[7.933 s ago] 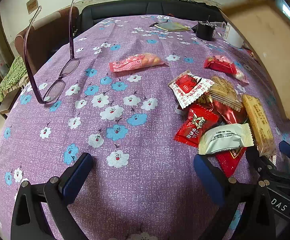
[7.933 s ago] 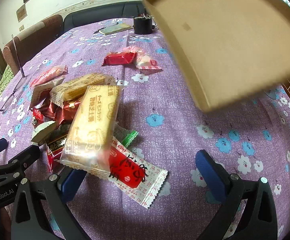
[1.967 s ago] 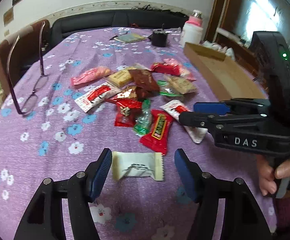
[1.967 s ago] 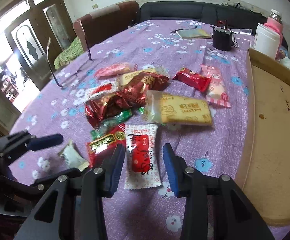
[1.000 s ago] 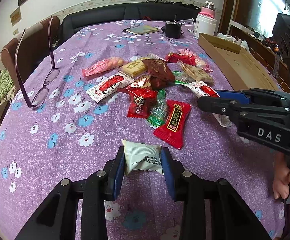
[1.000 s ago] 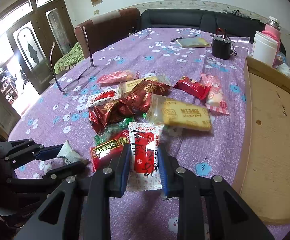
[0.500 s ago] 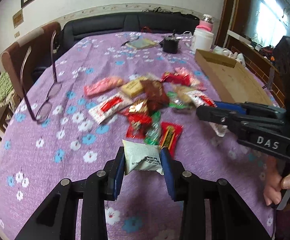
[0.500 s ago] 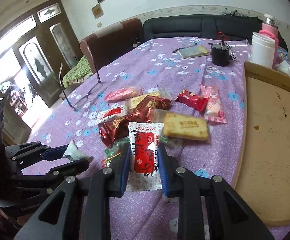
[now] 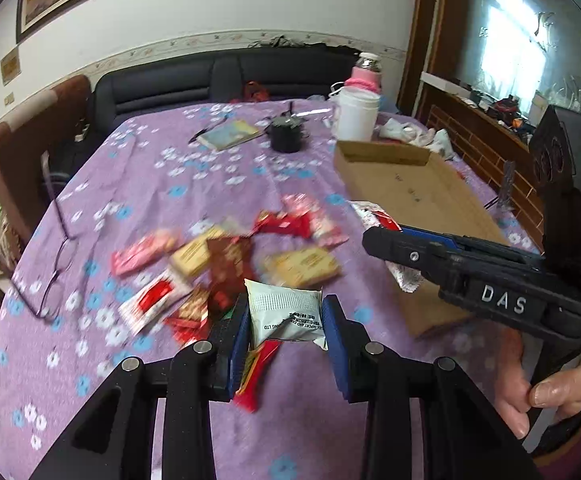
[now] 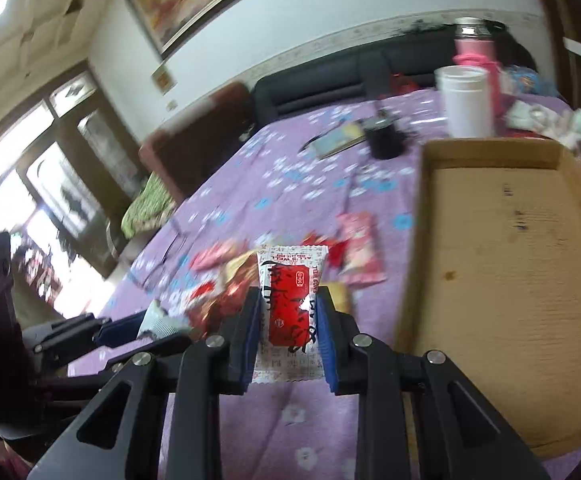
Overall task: Organize snacks
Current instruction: 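Carry both snacks into the cardboard tray and open both grippers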
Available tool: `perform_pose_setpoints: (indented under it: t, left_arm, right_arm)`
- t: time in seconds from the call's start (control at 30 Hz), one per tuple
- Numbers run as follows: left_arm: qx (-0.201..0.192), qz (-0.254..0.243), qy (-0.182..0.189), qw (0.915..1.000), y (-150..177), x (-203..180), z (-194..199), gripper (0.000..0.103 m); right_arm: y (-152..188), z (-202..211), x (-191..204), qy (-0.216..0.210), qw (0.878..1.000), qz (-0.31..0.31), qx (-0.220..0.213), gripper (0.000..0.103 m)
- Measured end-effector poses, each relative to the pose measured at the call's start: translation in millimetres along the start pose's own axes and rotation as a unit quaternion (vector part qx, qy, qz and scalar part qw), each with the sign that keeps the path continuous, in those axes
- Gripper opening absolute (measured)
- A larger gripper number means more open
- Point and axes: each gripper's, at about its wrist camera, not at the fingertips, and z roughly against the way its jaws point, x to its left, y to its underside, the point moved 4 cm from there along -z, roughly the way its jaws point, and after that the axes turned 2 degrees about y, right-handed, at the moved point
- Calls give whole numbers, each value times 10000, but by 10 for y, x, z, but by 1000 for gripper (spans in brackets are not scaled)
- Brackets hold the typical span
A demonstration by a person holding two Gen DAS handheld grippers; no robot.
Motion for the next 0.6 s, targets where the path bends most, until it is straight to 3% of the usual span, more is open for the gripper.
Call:
perform_pose_setpoints:
  t: [0.2,0.43,0.6]
  left_arm:
    - [-14,-117,206,9997,-303,-352,-206,37]
    - [116,-206,778,9967,-589,-917,-605,37]
    - [451,-407,761,9953,-567,-1332,-1105,37]
  right_arm:
    - [-202,199,-601,384,9961,-755,-257,25]
    - [-309,383,-1249,938,9838,-1442,-505,25]
    - [-303,369,-1562,1457,9742,-1655,-471,25]
